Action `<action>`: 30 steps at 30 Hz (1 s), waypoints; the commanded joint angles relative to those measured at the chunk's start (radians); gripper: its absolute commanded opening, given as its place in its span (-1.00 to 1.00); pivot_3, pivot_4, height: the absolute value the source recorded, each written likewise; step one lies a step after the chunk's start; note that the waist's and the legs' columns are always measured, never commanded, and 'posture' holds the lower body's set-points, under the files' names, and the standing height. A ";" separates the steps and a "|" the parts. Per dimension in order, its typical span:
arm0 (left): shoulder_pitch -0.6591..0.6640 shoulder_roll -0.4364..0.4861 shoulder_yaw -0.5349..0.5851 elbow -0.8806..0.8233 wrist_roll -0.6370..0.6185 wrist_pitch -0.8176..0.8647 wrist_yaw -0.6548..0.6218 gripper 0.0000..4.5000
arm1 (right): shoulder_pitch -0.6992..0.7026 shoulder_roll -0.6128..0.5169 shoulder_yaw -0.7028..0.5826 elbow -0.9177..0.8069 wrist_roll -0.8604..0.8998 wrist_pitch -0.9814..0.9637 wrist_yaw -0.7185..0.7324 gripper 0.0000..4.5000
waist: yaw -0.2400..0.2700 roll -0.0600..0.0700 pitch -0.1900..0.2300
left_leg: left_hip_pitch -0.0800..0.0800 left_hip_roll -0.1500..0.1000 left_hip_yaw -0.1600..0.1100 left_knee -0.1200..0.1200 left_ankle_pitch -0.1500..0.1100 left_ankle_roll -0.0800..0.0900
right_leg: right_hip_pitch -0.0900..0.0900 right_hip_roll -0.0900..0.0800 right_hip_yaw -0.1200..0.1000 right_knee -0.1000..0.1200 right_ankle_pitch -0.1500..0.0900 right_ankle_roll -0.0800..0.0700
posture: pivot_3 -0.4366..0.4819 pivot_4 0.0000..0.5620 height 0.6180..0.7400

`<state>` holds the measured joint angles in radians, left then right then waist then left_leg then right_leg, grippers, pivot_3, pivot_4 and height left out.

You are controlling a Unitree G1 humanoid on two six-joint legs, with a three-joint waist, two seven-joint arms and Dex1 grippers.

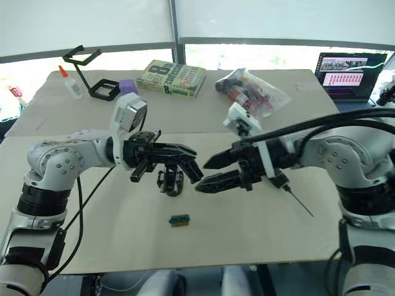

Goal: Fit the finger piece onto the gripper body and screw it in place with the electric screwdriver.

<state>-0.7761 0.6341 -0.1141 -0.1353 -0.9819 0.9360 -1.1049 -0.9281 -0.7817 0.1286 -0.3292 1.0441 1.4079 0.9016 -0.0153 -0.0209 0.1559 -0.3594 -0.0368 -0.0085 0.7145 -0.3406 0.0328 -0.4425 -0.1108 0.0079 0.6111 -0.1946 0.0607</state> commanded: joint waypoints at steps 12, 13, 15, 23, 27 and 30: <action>0.010 -0.013 0.038 -0.033 0.019 0.042 -0.029 -1.00 | -0.072 0.083 -0.015 0.033 0.006 0.070 -0.021 0.87 | -0.001 0.000 0.000 | -0.002 -0.001 -0.002 0.004 0.000 -0.001 | -0.001 0.000 -0.001 0.002 0.000 0.001 | -0.05 -0.47 1.00; 0.010 -0.016 0.039 -0.032 0.020 0.043 -0.028 -1.00 | -0.071 0.078 -0.010 0.031 0.004 0.068 -0.013 0.87 | -0.001 0.000 0.000 | -0.002 -0.001 -0.002 0.004 0.000 -0.001 | -0.001 0.000 -0.001 0.002 0.000 0.001 | -0.05 -0.47 1.00; 0.007 -0.020 0.040 -0.028 0.028 0.036 -0.025 -1.00 | -0.073 0.072 0.003 0.030 -0.004 0.062 0.002 0.87 | 0.000 0.000 0.000 | -0.003 -0.001 -0.002 0.004 0.000 -0.001 | -0.001 0.000 -0.001 0.002 0.000 0.001 | -0.05 -0.47 1.00; -0.004 -0.026 0.036 -0.027 0.049 0.037 -0.038 -1.00 | -0.061 0.094 0.016 0.028 -0.026 0.048 0.001 -0.28 | -0.001 0.000 0.000 | -0.003 -0.001 -0.002 0.005 0.000 -0.001 | -0.001 0.000 -0.001 0.003 0.000 0.001 | -0.05 -0.47 1.00; 0.005 -0.030 0.031 -0.045 0.044 0.050 -0.043 -1.00 | -0.057 0.114 0.012 0.027 -0.036 0.043 -0.001 -0.82 | -0.001 0.000 0.000 | -0.003 -0.001 -0.002 0.006 0.000 -0.001 | -0.001 0.000 -0.001 0.003 0.000 0.001 | -0.05 -0.47 1.00; -0.004 -0.039 0.040 -0.039 0.019 0.087 -0.034 -1.00 | -0.046 0.112 0.022 0.015 -0.051 0.029 0.007 -0.82 | -0.001 0.000 0.000 | -0.003 -0.001 -0.002 0.006 0.000 -0.001 | -0.001 0.000 -0.001 0.004 0.000 0.001 | -0.05 -0.47 1.00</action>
<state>-0.7641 0.6061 -0.0875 -0.1441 -0.9389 1.0097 -1.1468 -0.9704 -0.6805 0.1611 -0.2951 0.9854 1.4748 0.8914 -0.0163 -0.0207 0.1559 -0.3622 -0.0381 -0.0105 0.7204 -0.3403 0.0323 -0.4434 -0.1110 0.0067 0.6146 -0.1941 0.0615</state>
